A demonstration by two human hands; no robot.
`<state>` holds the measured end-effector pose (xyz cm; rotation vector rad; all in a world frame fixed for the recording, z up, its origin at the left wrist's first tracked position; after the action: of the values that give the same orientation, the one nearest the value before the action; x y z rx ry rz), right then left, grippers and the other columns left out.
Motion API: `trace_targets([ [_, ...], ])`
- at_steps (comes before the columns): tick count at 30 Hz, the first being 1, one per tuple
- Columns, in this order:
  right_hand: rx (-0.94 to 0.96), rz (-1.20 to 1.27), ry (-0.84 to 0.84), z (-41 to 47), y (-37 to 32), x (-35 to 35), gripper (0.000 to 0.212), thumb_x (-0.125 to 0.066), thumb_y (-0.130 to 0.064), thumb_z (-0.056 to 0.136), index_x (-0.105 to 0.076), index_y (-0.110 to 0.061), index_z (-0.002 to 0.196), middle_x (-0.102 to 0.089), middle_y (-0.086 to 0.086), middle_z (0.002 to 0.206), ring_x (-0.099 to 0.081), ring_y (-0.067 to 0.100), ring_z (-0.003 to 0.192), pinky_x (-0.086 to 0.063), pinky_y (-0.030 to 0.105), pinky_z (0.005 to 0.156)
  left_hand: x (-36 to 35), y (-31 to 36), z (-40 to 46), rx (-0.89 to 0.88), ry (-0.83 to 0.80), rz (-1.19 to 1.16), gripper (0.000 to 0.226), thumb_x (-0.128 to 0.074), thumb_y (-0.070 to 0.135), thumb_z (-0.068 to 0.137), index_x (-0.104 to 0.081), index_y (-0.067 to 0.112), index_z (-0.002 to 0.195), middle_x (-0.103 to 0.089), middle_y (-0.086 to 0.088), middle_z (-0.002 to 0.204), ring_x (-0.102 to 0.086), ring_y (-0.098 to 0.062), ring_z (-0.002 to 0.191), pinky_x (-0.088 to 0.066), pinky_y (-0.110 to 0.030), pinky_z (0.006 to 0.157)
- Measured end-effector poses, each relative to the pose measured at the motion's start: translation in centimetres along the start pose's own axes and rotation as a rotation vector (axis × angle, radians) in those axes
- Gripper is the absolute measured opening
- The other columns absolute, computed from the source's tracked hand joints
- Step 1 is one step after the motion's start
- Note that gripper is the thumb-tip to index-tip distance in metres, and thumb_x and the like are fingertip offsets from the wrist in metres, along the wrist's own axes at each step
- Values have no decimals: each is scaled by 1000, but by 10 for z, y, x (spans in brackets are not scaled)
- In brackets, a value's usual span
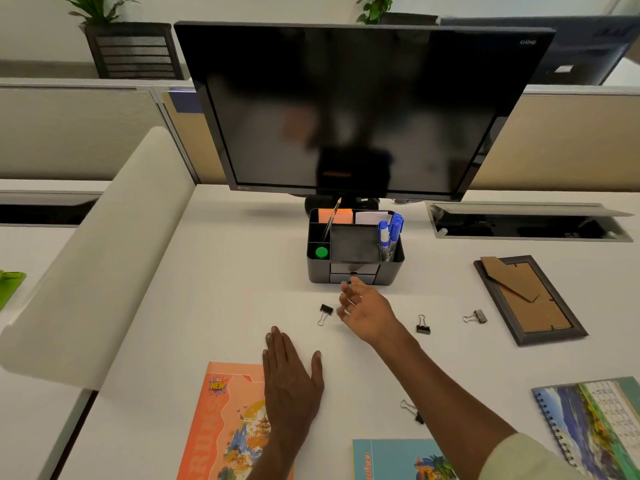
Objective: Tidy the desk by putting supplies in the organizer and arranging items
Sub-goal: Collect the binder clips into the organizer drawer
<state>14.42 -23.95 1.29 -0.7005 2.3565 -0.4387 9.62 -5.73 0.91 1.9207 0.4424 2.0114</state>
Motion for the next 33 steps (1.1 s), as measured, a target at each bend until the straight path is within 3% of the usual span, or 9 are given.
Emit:
trace_targets([
  [8, -18, 220, -80, 10, 10, -14, 25, -55, -29, 95, -59, -10, 110, -63, 2, 86, -51, 14, 66, -40, 28, 61, 1, 1, 0, 2, 0, -3, 78, -40, 53, 94, -24, 2, 151, -20, -12, 161, -17, -25, 149, -18, -37, 121],
  [11, -4, 331, -135, 10, 12, -17, 32, -45, -37, 98, -58, -15, 118, -62, 6, 88, -49, 16, 66, -36, 29, 59, 1, 0, 0, 4, -2, 1, 78, -40, 53, 94, -25, 2, 151, -20, -12, 160, -18, -25, 149, -16, -36, 121],
  [15, 12, 343, -162, 9, 15, -12, 46, -36, -52, 98, -59, -19, 119, -62, 8, 93, -50, 17, 69, -37, 29, 60, 1, 1, 0, 2, 2, 12, 78, -39, 53, 94, -25, 1, 151, -21, -12, 160, -18, -25, 149, -16, -36, 121],
  [21, -13, 321, -167, 2, 23, 1, 54, -36, -59, 94, -60, -18, 120, -61, 9, 94, -50, 18, 71, -41, 28, 60, 0, 1, 0, 9, 0, 22, 78, -40, 53, 93, -25, 2, 151, -20, -12, 161, -18, -25, 149, -18, -37, 121],
  [28, -30, 256, -164, -11, 41, 15, 51, -40, -55, 95, -61, -16, 120, -61, 8, 91, -50, 18, 68, -42, 28, 58, -1, -1, 0, 25, -11, 26, 79, -41, 55, 93, -24, 4, 152, -20, -11, 161, -19, -25, 149, -17, -37, 120],
  [33, 10, 3, 7, -18, 41, 37, 29, -56, -32, 94, -65, -10, 110, -62, 8, 84, -48, 17, 64, -40, 30, 56, 0, 0, 0, 19, -9, 32, 79, -38, 54, 93, -25, 3, 151, -22, -13, 160, -21, -26, 149, -17, -37, 120],
])
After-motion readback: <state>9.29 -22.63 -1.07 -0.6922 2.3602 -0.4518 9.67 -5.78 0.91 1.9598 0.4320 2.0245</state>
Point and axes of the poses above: each hand's wrist, its own z-axis towards the middle knuckle, its own x-axis out of the back of the hand, y = z × x, the point moved 10 cm from there along z, towards the middle knuckle
